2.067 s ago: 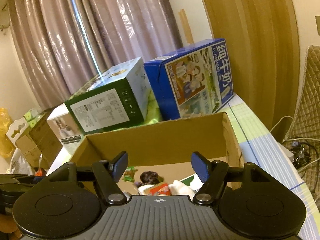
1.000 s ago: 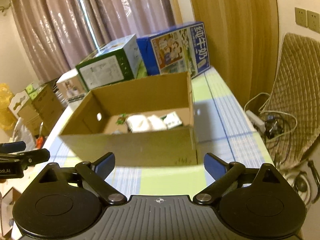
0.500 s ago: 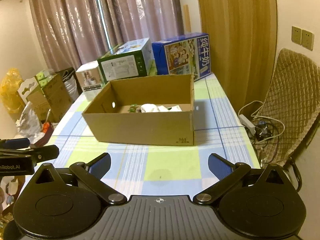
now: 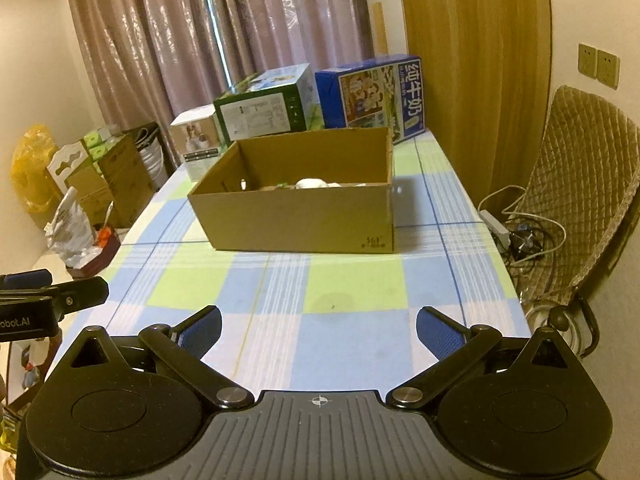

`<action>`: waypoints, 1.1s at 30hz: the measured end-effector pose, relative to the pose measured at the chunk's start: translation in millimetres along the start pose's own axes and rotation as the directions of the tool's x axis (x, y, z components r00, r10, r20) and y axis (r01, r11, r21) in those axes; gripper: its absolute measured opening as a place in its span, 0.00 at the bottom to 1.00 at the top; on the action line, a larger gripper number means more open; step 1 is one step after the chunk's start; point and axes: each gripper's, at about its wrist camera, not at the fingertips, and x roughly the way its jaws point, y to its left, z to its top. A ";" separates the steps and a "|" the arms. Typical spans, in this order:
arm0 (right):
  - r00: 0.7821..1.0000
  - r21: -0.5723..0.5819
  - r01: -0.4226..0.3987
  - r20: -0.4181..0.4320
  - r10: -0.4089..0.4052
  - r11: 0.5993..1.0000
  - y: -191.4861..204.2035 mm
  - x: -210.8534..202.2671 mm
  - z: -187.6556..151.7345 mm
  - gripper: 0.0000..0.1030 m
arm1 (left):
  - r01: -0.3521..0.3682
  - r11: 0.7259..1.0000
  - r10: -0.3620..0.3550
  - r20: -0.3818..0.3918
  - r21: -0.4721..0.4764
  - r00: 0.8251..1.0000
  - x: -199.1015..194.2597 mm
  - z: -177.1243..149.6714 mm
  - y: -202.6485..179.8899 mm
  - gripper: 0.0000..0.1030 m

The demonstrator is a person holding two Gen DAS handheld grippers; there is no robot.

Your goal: Organize objects

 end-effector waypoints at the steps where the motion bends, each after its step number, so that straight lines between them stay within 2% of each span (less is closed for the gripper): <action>1: 1.000 0.001 -0.003 0.003 0.003 1.000 1.0 -2.2 -1.1 0.98 | 0.002 1.000 -0.002 -0.001 0.001 1.000 -2.4 -1.6 -0.1 0.99; 9: 1.000 -0.011 -0.006 0.013 0.006 1.000 10.2 -10.4 -6.3 0.98 | 0.006 0.999 -0.006 0.000 0.031 1.000 -9.7 -7.1 -8.4 0.99; 33: 1.000 -0.004 -0.003 0.022 0.003 1.000 8.1 -11.3 -4.7 0.98 | -0.006 1.000 0.006 0.005 -0.002 1.000 -10.6 -12.8 -7.3 0.99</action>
